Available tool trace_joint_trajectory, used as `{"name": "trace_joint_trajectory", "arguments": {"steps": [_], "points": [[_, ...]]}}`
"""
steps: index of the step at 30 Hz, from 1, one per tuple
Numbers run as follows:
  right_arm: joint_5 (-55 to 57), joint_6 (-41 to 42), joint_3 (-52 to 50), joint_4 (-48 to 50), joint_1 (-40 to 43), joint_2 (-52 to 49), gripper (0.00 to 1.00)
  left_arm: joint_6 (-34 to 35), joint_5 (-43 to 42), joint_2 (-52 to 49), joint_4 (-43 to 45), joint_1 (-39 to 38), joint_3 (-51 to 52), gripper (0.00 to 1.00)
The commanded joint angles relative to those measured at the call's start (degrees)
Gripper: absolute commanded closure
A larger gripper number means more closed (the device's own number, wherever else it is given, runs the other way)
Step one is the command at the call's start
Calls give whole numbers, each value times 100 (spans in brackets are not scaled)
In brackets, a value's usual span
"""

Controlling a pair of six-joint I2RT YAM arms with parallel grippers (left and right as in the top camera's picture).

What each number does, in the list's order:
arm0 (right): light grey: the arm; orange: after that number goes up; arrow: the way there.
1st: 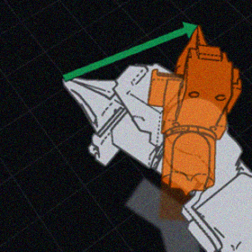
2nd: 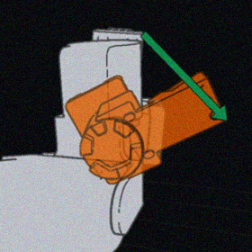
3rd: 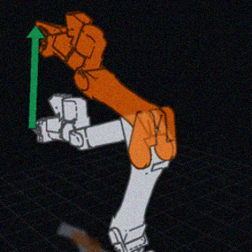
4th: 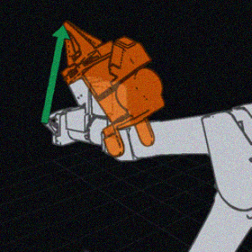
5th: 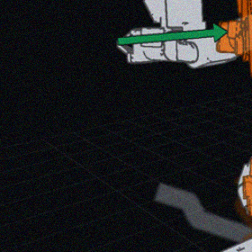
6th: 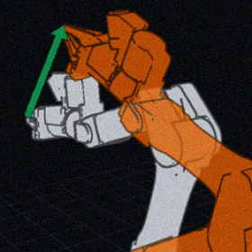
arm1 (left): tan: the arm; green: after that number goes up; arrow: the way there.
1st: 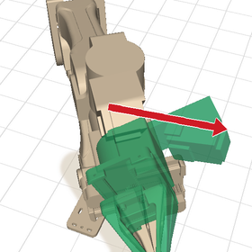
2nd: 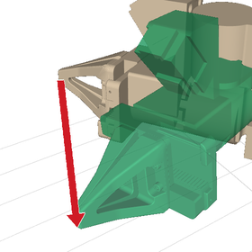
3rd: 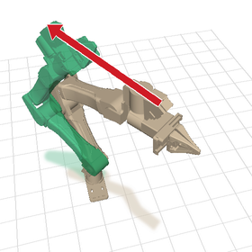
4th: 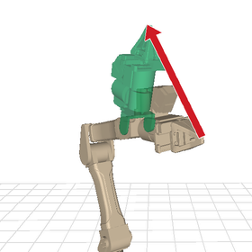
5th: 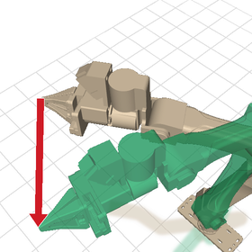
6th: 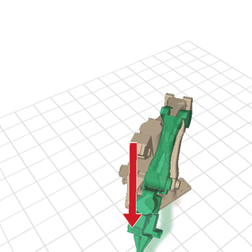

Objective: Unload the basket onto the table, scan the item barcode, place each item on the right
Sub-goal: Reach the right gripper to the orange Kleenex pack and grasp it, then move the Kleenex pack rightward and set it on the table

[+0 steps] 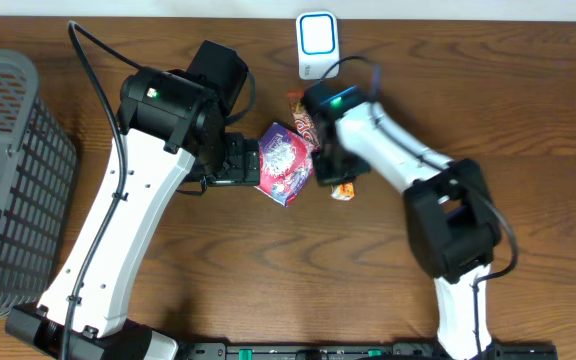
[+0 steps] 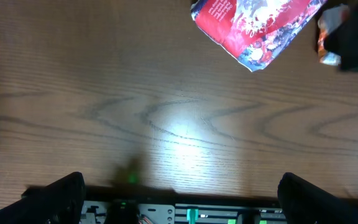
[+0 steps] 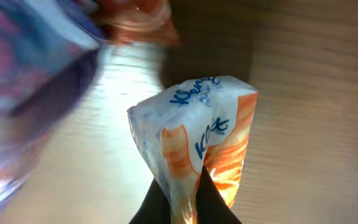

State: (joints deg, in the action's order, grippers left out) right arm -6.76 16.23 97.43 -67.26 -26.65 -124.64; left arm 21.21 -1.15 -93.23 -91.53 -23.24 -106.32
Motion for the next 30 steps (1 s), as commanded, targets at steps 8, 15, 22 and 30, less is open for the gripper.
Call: {"name": "trace_joint_trajectory", "arguments": {"steps": [8,15,22,30], "points": [[-5412,-2769,-459,-57,2159,118,99,52,33,-11,-31,35,7,2],[-6531,-2813,-1993,837,3012,116,98,52,33,-11,-33,35,7,2],[-5410,-2485,-2457,979,3587,118,78,52,33,-11,-33,35,7,2],[-3224,-1541,-1620,157,3974,122,56,52,33,-11,-33,35,7,2]]}}
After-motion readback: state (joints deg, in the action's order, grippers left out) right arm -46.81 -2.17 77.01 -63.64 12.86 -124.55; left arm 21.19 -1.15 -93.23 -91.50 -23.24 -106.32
